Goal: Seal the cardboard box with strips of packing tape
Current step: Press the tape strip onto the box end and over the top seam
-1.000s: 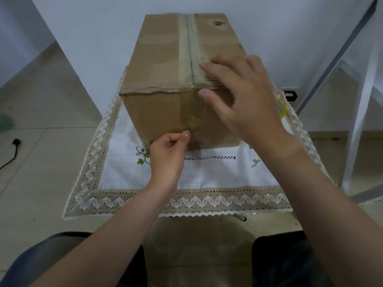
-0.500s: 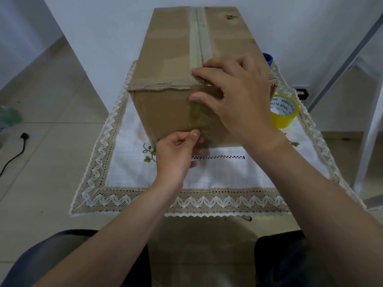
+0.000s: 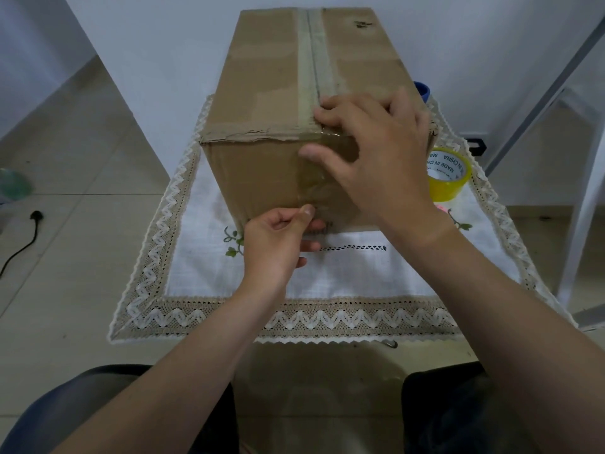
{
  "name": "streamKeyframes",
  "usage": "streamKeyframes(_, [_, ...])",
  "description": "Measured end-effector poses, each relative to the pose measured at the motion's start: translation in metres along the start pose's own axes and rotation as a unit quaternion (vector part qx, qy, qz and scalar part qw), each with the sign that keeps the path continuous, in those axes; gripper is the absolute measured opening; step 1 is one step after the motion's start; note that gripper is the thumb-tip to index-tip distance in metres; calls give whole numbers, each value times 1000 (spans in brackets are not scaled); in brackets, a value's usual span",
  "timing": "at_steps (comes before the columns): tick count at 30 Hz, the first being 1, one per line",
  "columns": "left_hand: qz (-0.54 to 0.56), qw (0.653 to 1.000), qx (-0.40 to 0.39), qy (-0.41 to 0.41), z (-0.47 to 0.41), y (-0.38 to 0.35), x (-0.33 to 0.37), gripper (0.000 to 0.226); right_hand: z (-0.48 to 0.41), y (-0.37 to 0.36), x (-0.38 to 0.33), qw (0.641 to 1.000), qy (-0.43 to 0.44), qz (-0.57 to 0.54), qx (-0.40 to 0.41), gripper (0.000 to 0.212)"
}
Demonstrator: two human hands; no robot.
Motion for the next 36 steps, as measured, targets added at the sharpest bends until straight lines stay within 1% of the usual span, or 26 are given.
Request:
streamKeyframes(1, [-4,1000,1,-2,0,0,1,14,-4,3,2,1000,-13,-15,3,45])
streamKeyframes(3, [-8,1000,4,-5,-1,1,1,13,-9,5,3,1000,-18,-19,4,44])
streamKeyframes(8, [-15,1000,4,-8,-2,2,2,14,-2,3,1,1000,7,14,1,46])
streamKeyframes(12, [-14,1000,8,-7,-3,2,1,13,9,-1,-1,998,25,52,0,56])
streamKeyframes(22, [-12,1000,6,-7,-3,1,1,12,22,-10,2,996,41,77,-24,84])
streamKeyframes(24, [-10,1000,6,-4,-3,1,1,13,20,-7,2,996,36,73,-22,79])
streamKeyframes(27, [-13,1000,2,-3,-3,0,0,13,10,5,6,1000,4,14,2,50])
streamKeyframes(29, [-15,1000,1,-4,-3,0,0,12,5,11,9,1000,-21,-9,17,39])
streamKeyframes(32, [-16,1000,1,-8,-3,0,0,12,5,12,8,999,-27,15,30,39])
streamKeyframes(36, [-21,1000,5,-12,-4,1,0,13,10,10,3,998,-14,50,26,43])
Point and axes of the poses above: each hand's wrist, its own z-axis away from the middle knuckle, its own y-axis out of the back of the hand, x = y × z, the point moved 9 cm from there along -z, towards the middle knuckle, and after that the axes turned 7 degrees about -y, right-handed, at the moved point
